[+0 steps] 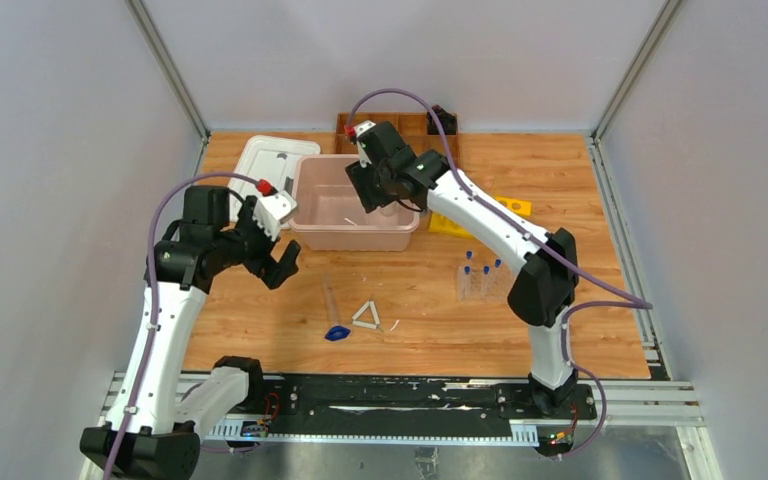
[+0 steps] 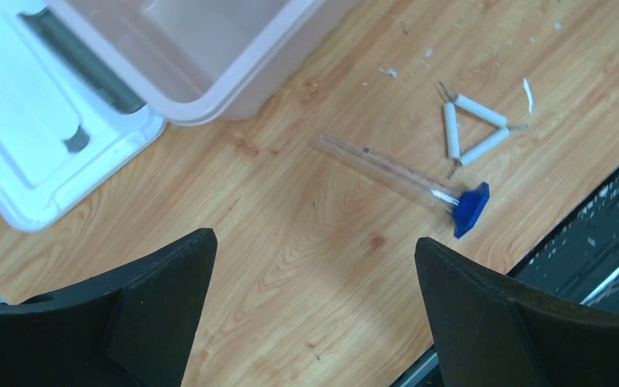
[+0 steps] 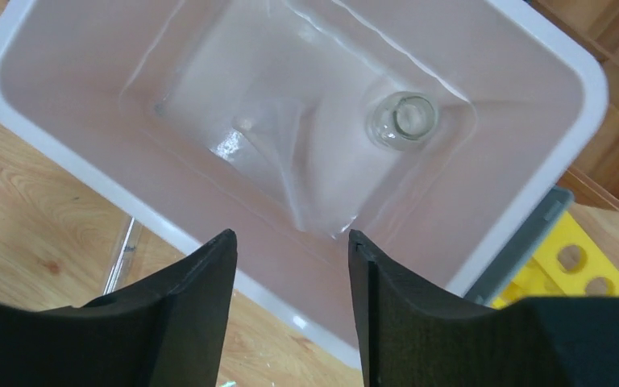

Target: Organize the chemistry lab equipment

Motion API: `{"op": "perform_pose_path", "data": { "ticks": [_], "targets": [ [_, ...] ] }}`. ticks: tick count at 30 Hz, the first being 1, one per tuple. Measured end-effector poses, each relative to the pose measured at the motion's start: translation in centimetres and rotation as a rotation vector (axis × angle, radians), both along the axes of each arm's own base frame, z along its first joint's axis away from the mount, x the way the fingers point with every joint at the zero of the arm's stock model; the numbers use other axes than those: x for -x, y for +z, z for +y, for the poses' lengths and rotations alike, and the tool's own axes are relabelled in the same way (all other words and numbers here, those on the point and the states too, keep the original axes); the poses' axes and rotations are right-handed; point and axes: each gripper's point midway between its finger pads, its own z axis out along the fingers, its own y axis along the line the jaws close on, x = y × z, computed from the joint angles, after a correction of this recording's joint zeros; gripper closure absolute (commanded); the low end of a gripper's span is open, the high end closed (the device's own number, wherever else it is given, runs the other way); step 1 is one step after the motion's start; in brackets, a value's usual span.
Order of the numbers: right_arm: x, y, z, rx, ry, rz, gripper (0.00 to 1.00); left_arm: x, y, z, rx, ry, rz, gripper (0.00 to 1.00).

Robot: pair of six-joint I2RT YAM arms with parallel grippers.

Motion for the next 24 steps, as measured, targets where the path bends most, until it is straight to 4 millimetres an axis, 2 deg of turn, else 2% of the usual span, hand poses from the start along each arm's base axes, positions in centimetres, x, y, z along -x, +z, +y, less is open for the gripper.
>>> {"op": "perform_pose_path", "data": {
  "ticks": [3,6,10,13,19,21,24],
  "targets": [
    [0.9,1.6,-1.2,-0.020,-0.015,-0.027,0.44,1.2,-1.3,-0.6,-0.018,-0.110,-0.014,0.00],
    [3.1,3.3,-3.4,-0.069,-0.029,-0.054,0.45,2.3,-3.1,-1.2,-0.058,-0.229,-0.013,0.00],
    [6.3,4.9,-6.0,-0.154,-0.042,-0.082,0.49,4.0,-6.5,-2.4,-0.162,-0.448,-0.001,0.00],
    [8.2,4.4,-7.5,-0.196,-0.057,-0.075,0.52,4.8,-8.7,-2.9,-0.246,-0.604,0.005,0.00],
    [11.4,0.8,-10.4,-0.190,-0.094,-0.011,0.57,4.5,-11.6,-3.2,-0.410,-0.868,-0.015,0.00],
    [12.1,0.8,-11.1,-0.198,-0.102,-0.008,0.58,4.3,-12.5,-3.3,-0.463,-0.954,-0.017,0.00],
    [12.7,2.2,-11.8,-0.239,-0.117,-0.029,0.60,4.3,-13.8,-3.8,-0.522,-1.088,-0.015,0.02]
  ]
}}
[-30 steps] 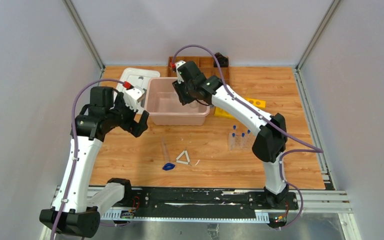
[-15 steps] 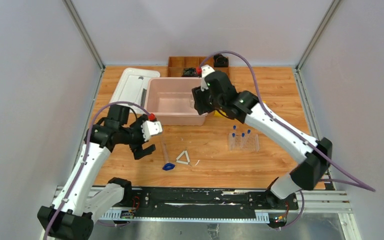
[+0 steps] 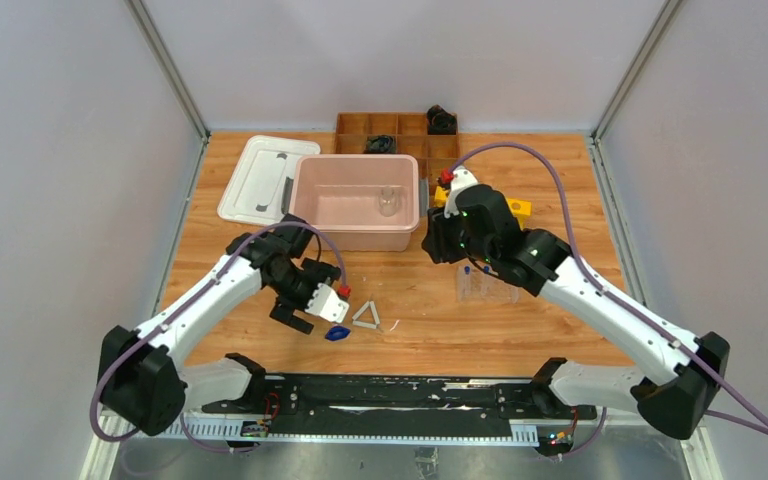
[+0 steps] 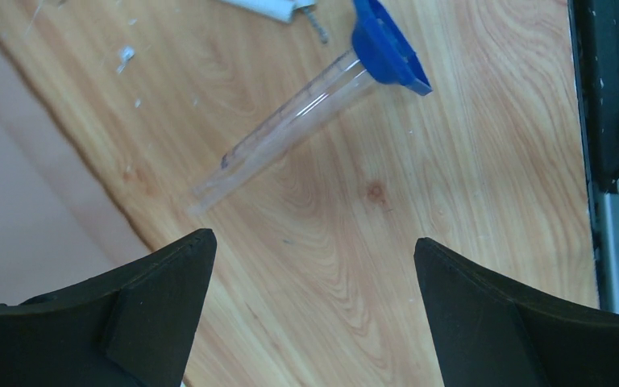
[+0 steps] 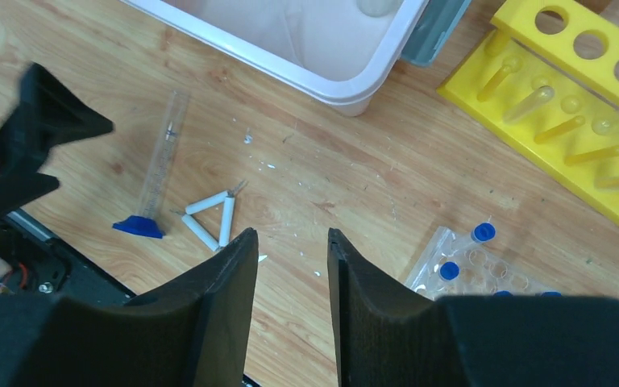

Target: Organize the chemistry lab equipment

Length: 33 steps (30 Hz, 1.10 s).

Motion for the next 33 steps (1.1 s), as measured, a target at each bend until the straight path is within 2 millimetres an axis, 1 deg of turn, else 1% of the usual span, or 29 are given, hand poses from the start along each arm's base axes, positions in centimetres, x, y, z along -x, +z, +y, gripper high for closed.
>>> {"op": "perform_pose_path", "data": {
  "ticks": [3,7,11,15,20,27,30,33],
  "targets": [
    [0.6,1.6,-0.7,-0.046,-0.022,-0.025,0.62,0.2,-1.3,-0.6,-0.046,-0.108,0.020,0.06],
    [1.1,2.4,-1.7,-0.073,-0.051,-0.039,0.65,0.4,-2.6,-1.6,-0.095,-0.227,0.049,0.14],
    [1.5,2.0,-2.6,-0.061,-0.079,-0.029,0.69,0.1,-4.0,-2.3,-0.144,-0.292,0.085,0.22],
    [1.7,1.4,-3.1,-0.039,-0.095,-0.011,0.79,-0.5,-5.4,-2.4,-0.183,-0.311,0.103,0.30],
    [1.9,1.1,-3.6,-0.021,-0.112,-0.001,0.83,-1.6,-6.5,-2.7,-0.193,-0.315,0.071,0.39],
    [2.1,0.7,-4.2,-0.001,-0.123,0.010,0.86,-1.4,-8.3,-2.3,-0.200,-0.317,0.050,0.62],
    [2.0,0.7,-4.4,0.000,-0.131,0.011,0.88,-1.2,-8.4,-2.1,-0.200,-0.308,0.040,0.73],
    [1.8,0.7,-4.7,0.001,-0.140,0.011,0.89,-1.0,-8.4,-1.9,-0.195,-0.286,0.030,0.87]
  ]
}}
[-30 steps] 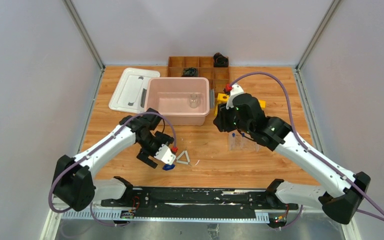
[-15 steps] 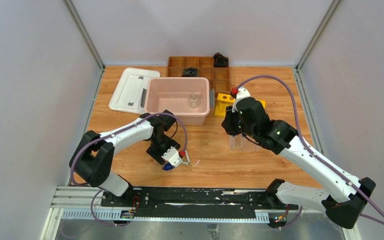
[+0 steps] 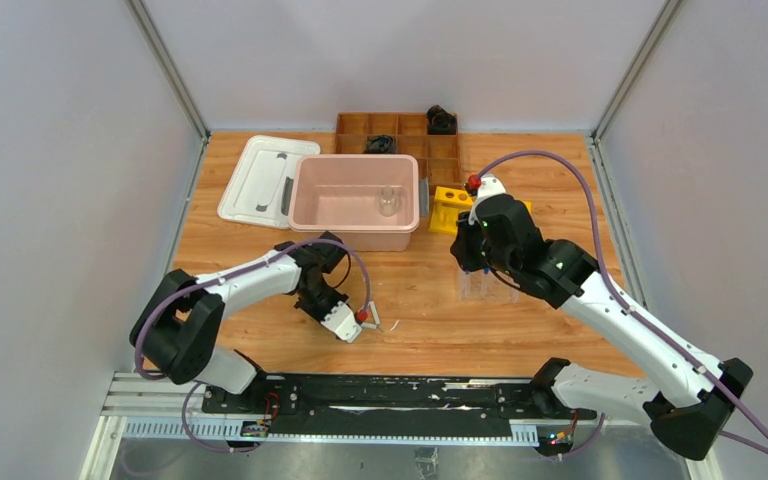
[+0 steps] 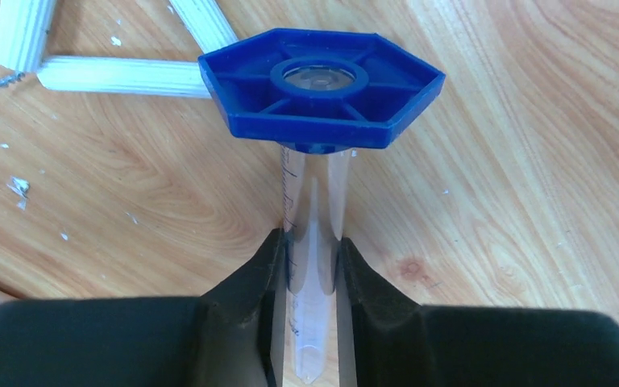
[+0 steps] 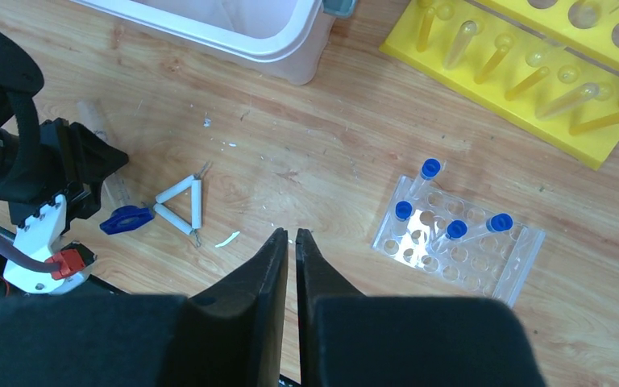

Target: Organize the chemistry lab equipment

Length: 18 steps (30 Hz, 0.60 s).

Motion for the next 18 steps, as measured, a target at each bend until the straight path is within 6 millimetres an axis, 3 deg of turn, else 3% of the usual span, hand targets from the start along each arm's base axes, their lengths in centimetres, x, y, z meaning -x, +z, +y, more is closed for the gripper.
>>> {"op": "perform_pose_path", "data": {
  "ticks": [3,6,11,14,18],
  "targets": [
    [-0.1,0.0,-0.2,0.001,-0.006,0.000,0.90,0.5,0.1,0.3,0.008,0.027,-0.008,1.00],
    [-0.2,0.0,-0.3,0.002,-0.010,0.000,0.91,1.1,0.7,0.7,0.011,0.052,-0.009,1.00],
    [-0.4,0.0,-0.5,0.003,-0.019,0.001,0.92,1.9,3.5,0.8,0.059,0.095,-0.036,1.00],
    [-0.5,0.0,-0.6,0.004,-0.021,0.000,0.92,1.5,6.7,0.0,0.106,0.154,-0.050,1.00],
    [-0.5,-0.1,-0.7,0.005,-0.019,0.001,0.92,-2.1,15.0,-3.3,0.274,0.287,-0.154,1.00]
  ]
}}
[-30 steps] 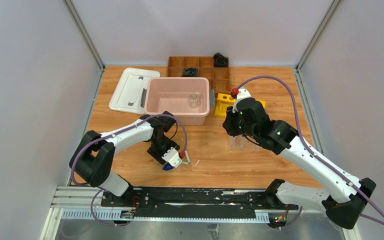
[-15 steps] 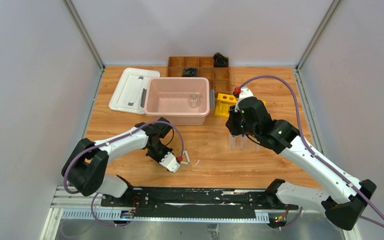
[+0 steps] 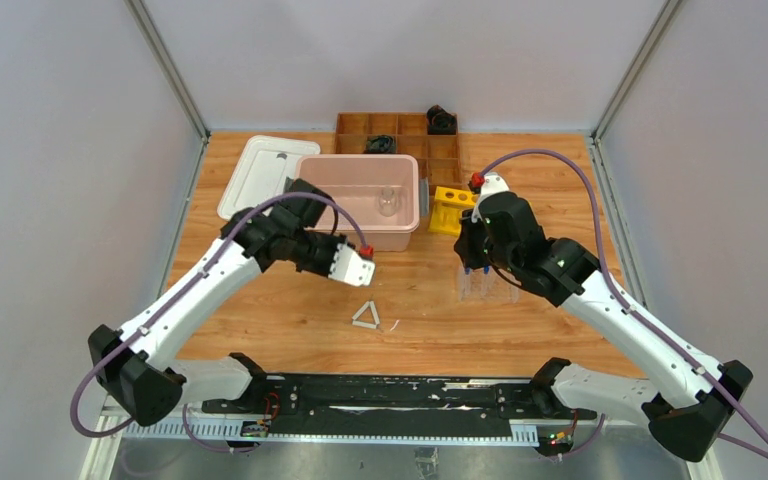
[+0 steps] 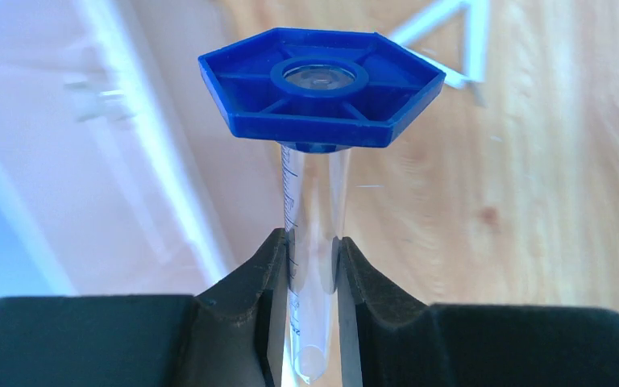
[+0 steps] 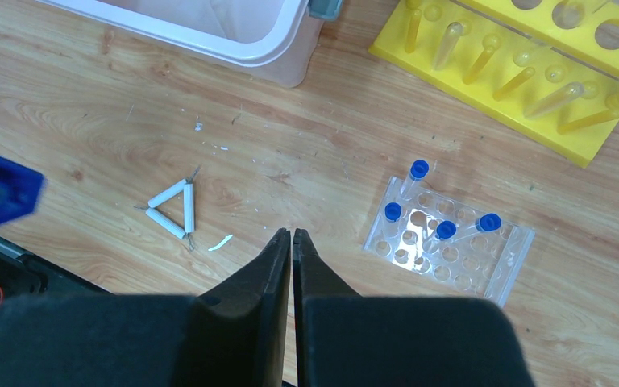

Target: Organize the chemistry lab equipment

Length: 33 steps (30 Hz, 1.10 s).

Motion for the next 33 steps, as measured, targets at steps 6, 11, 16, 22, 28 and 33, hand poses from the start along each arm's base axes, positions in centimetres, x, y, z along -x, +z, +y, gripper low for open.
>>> {"op": "perform_pose_path", "data": {
  "ticks": [6,11,16,22,28,33],
  "targets": [
    [0.1,0.0,0.0,-0.003,0.004,0.004,0.93,-5.5,8.8,-2.2,0.121,0.151,-0.140,1.00],
    [0.4,0.2,0.2,-0.024,0.011,0.011,0.94,-13.0,8.1,-2.2,0.072,0.325,-0.126,1.00],
    [1.0,1.1,0.1,-0.064,0.012,0.001,0.93,-16.9,1.9,-1.4,-0.068,0.427,-0.044,0.98],
    [1.6,1.8,0.1,-0.108,0.011,0.003,0.92,-18.1,-2.6,-1.2,-0.153,0.457,0.009,0.92],
    [1.5,0.5,0.7,-0.100,0.011,0.045,0.88,-18.2,-4.4,-1.4,-0.163,0.468,0.039,0.64],
    [1.5,-2.5,2.5,-0.059,0.034,0.118,0.78,-17.7,-5.4,-1.4,-0.160,0.486,0.068,0.45]
  ]
}}
